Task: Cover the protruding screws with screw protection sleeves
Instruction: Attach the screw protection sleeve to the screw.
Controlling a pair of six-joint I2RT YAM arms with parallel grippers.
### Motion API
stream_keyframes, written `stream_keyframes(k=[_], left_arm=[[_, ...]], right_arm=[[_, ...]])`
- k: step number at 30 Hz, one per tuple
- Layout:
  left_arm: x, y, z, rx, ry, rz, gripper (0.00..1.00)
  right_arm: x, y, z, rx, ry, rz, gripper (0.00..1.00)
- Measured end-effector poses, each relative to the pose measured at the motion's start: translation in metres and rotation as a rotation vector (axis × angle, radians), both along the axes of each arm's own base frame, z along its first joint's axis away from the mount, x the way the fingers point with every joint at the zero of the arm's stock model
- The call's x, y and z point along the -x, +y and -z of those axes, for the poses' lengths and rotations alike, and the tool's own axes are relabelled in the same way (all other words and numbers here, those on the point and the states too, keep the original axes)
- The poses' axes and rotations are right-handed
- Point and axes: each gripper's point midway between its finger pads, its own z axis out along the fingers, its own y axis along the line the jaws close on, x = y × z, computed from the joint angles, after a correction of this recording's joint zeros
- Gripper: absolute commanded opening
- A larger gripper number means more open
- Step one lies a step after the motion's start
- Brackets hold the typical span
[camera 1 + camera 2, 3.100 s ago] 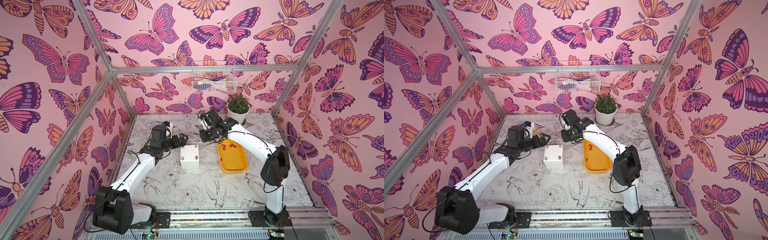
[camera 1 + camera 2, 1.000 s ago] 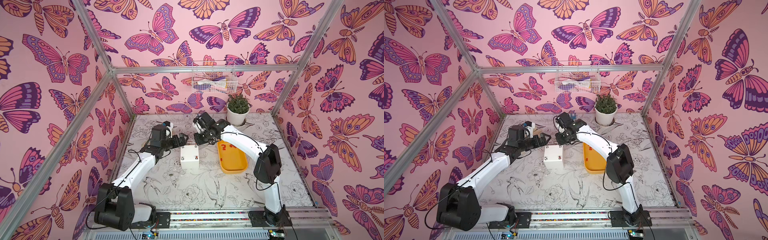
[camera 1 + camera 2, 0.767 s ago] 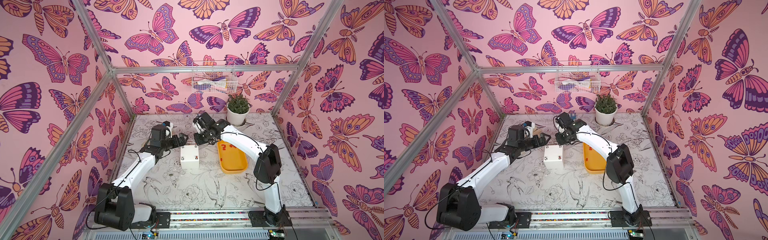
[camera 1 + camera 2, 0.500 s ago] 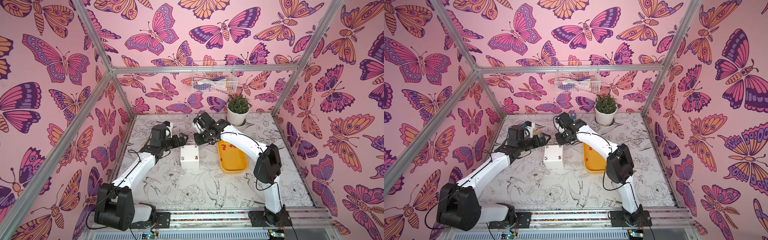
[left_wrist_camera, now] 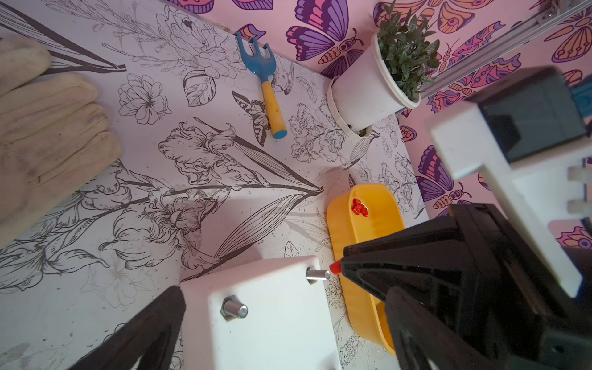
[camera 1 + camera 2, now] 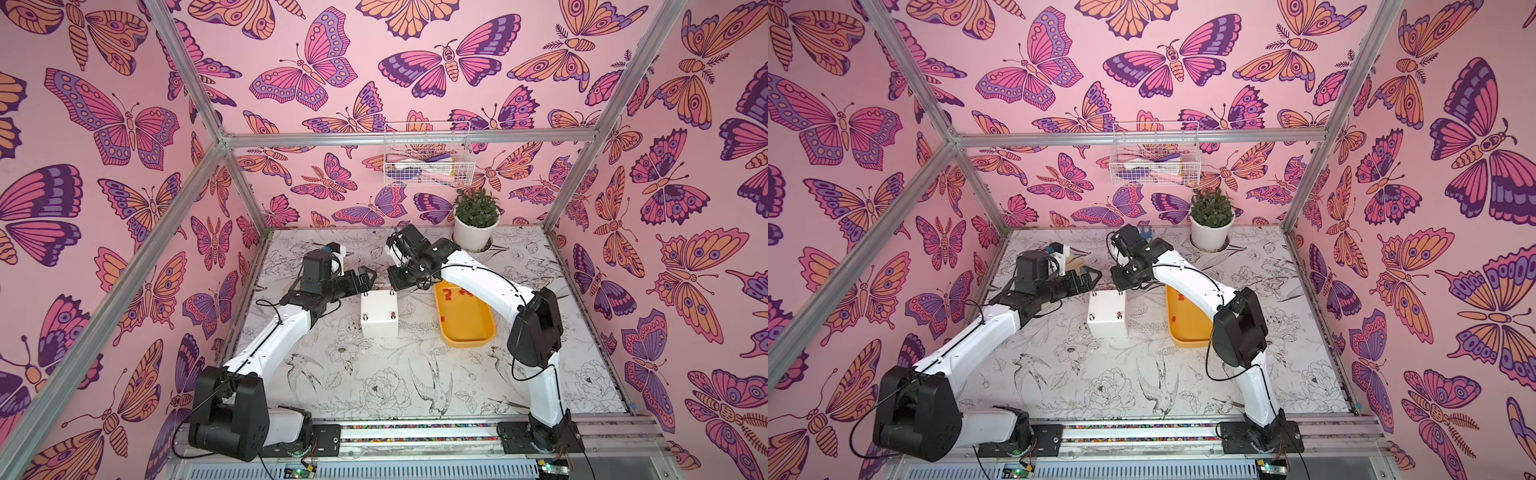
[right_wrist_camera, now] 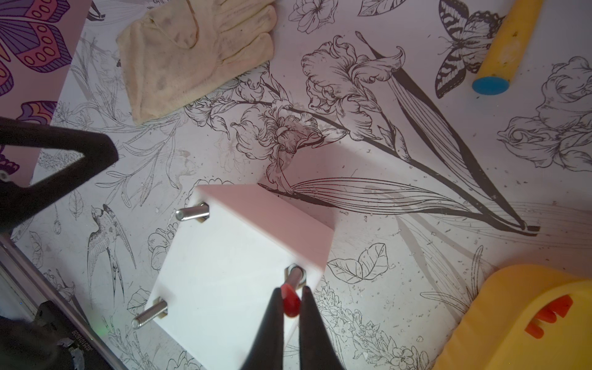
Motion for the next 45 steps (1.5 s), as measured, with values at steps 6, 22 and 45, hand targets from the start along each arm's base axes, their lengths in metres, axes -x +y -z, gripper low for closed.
stream_keyframes(k=[6, 22, 45], left_arm=[[0.0, 0.0, 0.0, 0.0, 0.0, 0.0, 1.0], [-0.0001, 0.0003, 0.0002, 0.0, 0.0, -0.001, 1.0], [0.0, 0.0007, 0.0007, 0.005, 0.005, -0.005, 1.0]], right_arm=[[0.0, 0.0, 0.0, 0.0, 0.0, 0.0, 0.12], [0.0, 0.0, 0.0001, 0.0, 0.0, 0.0, 0.12], [0.0026, -0.0021, 0.0074, 0.012, 0.015, 0.0, 0.12]])
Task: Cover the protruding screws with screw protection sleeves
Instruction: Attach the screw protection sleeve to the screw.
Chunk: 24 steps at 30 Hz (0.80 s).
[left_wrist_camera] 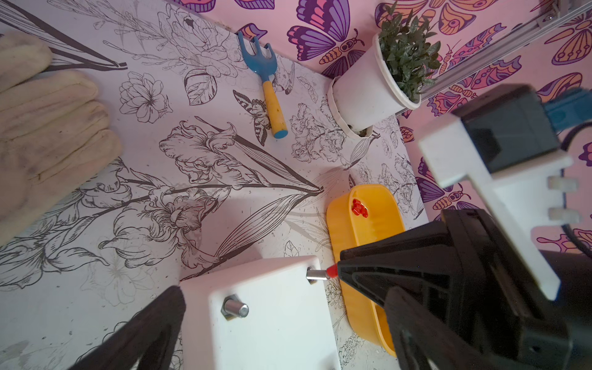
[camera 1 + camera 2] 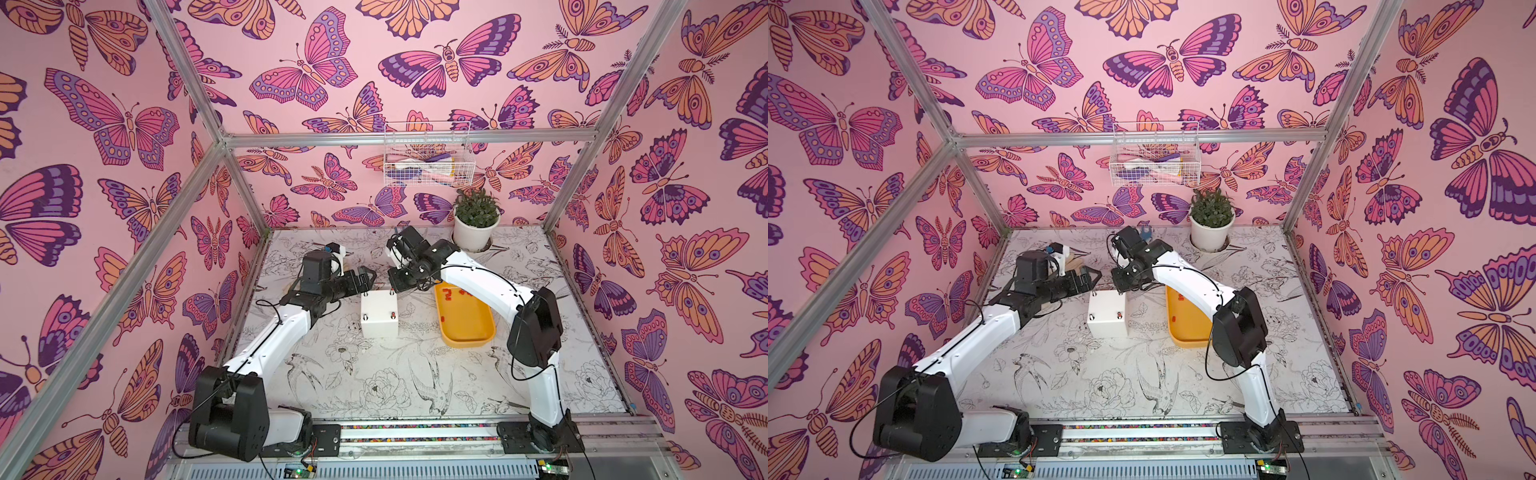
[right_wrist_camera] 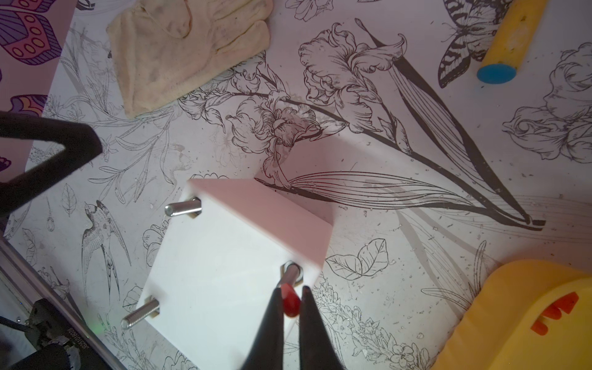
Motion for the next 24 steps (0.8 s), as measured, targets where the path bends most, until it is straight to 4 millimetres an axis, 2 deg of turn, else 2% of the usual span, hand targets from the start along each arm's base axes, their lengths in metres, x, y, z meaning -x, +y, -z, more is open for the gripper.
stream_keyframes(k=[24], left_arm=[[-0.0022, -0.0006, -0.0034, 0.004, -0.017, 0.0, 1.0]], right_arm=[[0.0022, 0.002, -0.0001, -0.006, 0.007, -0.008, 0.13]])
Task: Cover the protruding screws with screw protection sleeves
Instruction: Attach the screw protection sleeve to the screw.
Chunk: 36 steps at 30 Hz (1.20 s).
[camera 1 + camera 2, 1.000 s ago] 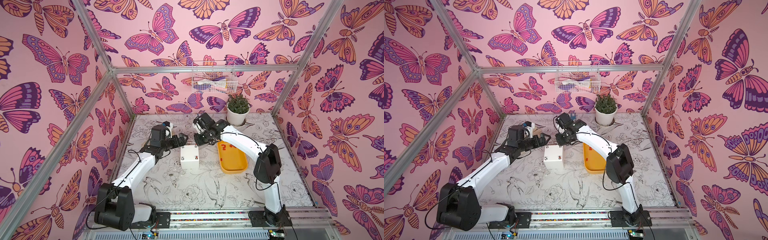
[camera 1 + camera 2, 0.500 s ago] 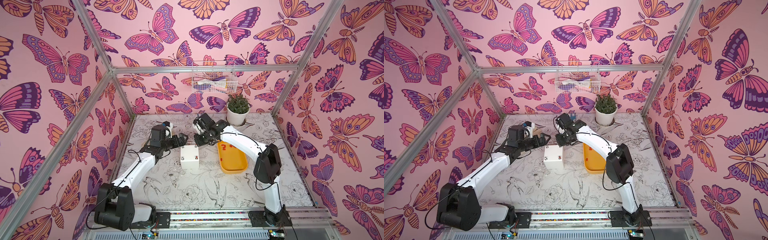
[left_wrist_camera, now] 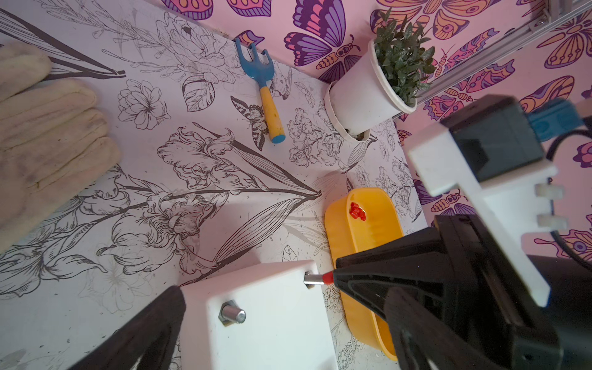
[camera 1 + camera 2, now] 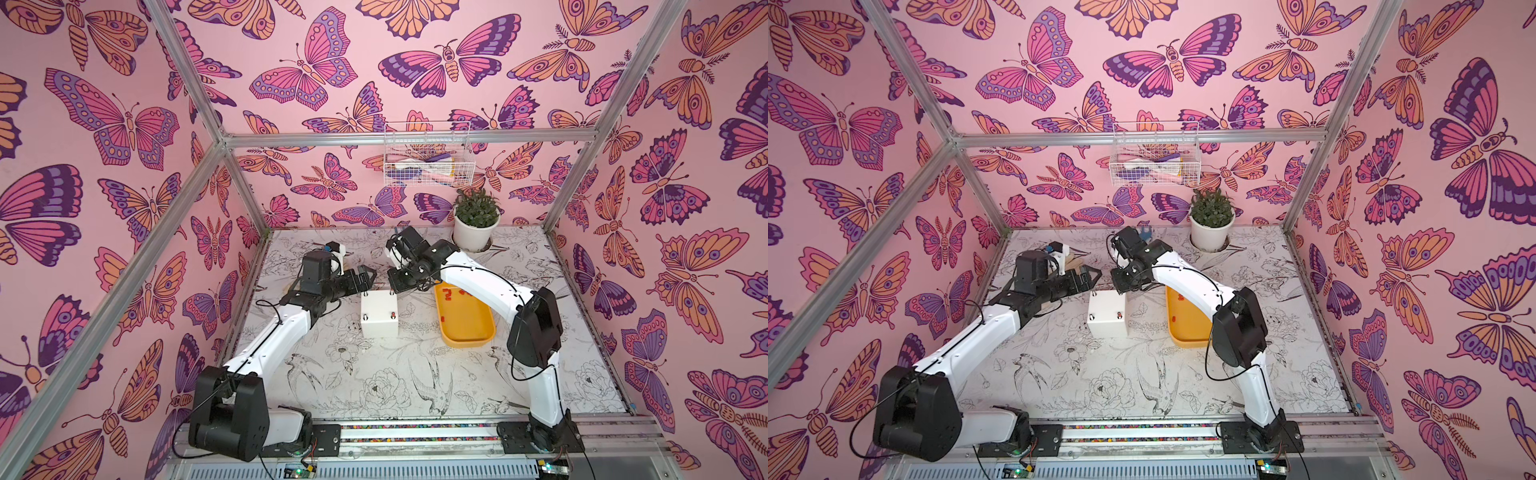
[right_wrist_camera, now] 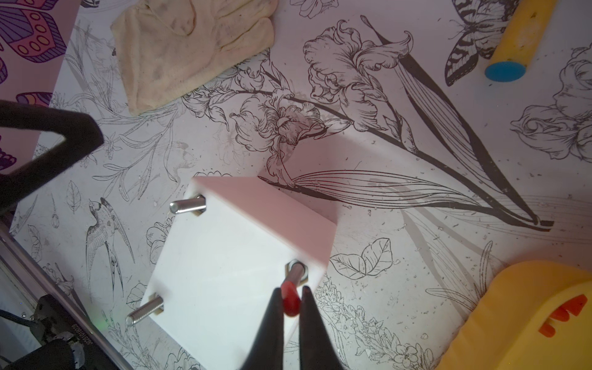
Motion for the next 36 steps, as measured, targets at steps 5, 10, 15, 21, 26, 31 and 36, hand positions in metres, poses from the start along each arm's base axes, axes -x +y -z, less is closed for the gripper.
stream_keyframes(k=[5, 10, 15, 21, 26, 31, 36], left_arm=[[0.0, 0.0, 0.0001, 0.0, 0.0, 0.0, 1.0], [0.0001, 0.0, 0.0003, 0.0, 0.0, 0.0, 1.0], [0.0003, 0.0001, 0.0009, 0.0, 0.001, 0.0, 1.0], [0.0006, 0.0001, 0.0014, 0.0, 0.003, 0.0, 1.0], [0.0008, -0.0003, 0.0012, 0.001, 0.003, 0.003, 1.0], [0.0009, -0.0003, 0.0013, 0.001, 0.003, 0.002, 1.0], [0.001, -0.0003, 0.0014, 0.001, 0.004, 0.003, 1.0]], right_arm=[[0.0006, 0.0006, 0.0008, 0.001, 0.001, -0.002, 0.13], [0.0014, 0.0026, 0.0028, 0.003, 0.004, -0.006, 0.13], [0.002, 0.0033, 0.0043, 0.006, 0.008, -0.008, 0.13], [0.0048, 0.0032, 0.0056, 0.014, 0.015, -0.012, 0.13], [0.0049, 0.0032, 0.0058, 0.014, 0.015, -0.012, 0.13], [0.0047, 0.0032, 0.0057, 0.014, 0.014, -0.012, 0.13], [0.0047, 0.0033, 0.0057, 0.015, 0.014, -0.014, 0.14]])
